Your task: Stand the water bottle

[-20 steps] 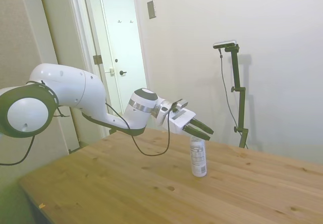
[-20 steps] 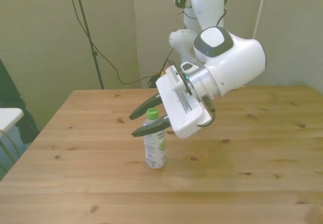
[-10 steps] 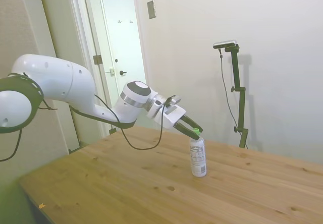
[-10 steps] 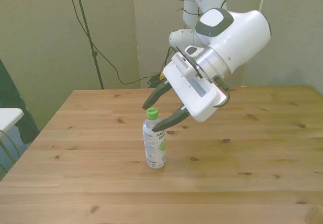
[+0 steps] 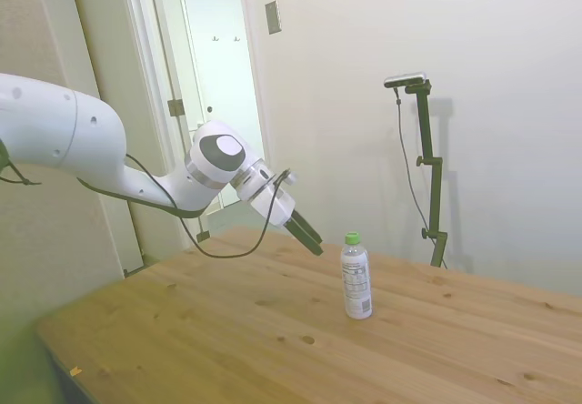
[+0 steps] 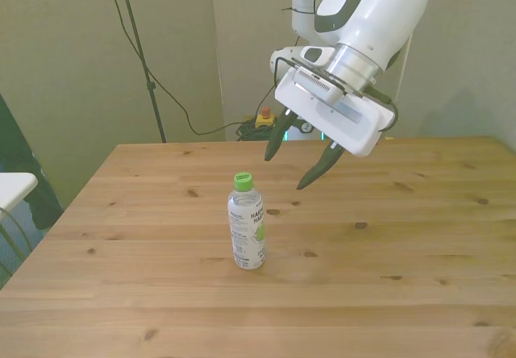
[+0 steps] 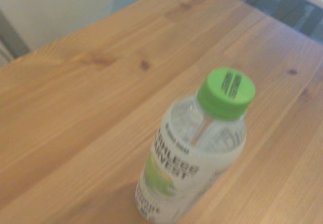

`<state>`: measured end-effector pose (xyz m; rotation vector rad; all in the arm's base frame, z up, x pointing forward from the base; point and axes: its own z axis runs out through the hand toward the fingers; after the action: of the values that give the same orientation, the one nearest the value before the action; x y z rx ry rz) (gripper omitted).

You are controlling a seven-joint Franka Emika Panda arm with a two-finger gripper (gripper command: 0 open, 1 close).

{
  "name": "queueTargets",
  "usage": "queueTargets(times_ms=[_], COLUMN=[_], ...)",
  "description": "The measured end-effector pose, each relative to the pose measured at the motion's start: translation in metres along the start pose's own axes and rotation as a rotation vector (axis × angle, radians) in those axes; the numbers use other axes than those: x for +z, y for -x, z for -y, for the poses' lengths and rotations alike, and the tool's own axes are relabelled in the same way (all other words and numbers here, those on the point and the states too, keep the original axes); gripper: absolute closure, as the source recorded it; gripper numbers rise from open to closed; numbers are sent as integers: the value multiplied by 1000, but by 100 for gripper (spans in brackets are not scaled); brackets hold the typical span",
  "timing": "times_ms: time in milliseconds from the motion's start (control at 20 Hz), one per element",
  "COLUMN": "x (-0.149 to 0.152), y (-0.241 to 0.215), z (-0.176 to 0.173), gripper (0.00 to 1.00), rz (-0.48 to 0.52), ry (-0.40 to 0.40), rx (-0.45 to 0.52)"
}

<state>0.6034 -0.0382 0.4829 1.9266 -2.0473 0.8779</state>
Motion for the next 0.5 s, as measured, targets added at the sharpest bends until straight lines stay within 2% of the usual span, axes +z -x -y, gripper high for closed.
queueTargets(times_ms=[200,500], x=[-11,-9], y=[13,23], z=[-28,-59], gripper=[0,0], rz=[104,271], ry=[11,22], rx=[-160,-407])
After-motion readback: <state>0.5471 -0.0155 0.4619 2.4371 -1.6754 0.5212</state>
